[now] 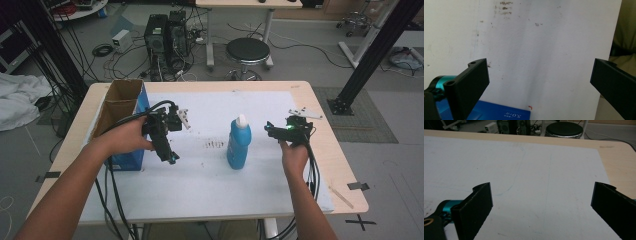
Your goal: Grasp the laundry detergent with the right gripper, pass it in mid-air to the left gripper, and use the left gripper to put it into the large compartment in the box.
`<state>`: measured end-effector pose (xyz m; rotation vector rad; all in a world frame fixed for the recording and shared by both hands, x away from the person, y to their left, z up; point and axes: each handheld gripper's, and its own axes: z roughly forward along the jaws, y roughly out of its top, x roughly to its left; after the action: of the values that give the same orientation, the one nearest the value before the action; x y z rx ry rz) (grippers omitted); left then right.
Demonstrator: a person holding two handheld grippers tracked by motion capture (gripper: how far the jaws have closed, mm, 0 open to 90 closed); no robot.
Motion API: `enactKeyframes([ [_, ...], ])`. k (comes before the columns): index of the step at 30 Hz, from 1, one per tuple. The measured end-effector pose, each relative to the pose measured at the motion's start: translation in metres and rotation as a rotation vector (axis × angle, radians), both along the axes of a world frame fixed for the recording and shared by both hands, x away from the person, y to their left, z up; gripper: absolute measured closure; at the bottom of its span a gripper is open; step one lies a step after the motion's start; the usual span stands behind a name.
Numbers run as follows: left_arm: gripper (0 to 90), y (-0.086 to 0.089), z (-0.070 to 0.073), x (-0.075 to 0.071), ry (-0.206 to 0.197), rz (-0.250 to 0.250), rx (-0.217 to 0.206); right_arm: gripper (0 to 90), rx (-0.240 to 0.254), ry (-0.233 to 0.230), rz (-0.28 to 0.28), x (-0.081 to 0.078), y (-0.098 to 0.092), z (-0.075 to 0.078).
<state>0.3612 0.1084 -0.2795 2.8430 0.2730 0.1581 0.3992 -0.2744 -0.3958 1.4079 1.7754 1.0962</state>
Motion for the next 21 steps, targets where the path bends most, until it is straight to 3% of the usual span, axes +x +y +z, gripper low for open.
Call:
enactKeyframes([
  [21, 2.1, 0.001, 0.000, 0.001, -0.006, -0.006, 0.000, 2.8, 0.032, -0.114, 0.001, -0.050, 0.003, -0.018],
])
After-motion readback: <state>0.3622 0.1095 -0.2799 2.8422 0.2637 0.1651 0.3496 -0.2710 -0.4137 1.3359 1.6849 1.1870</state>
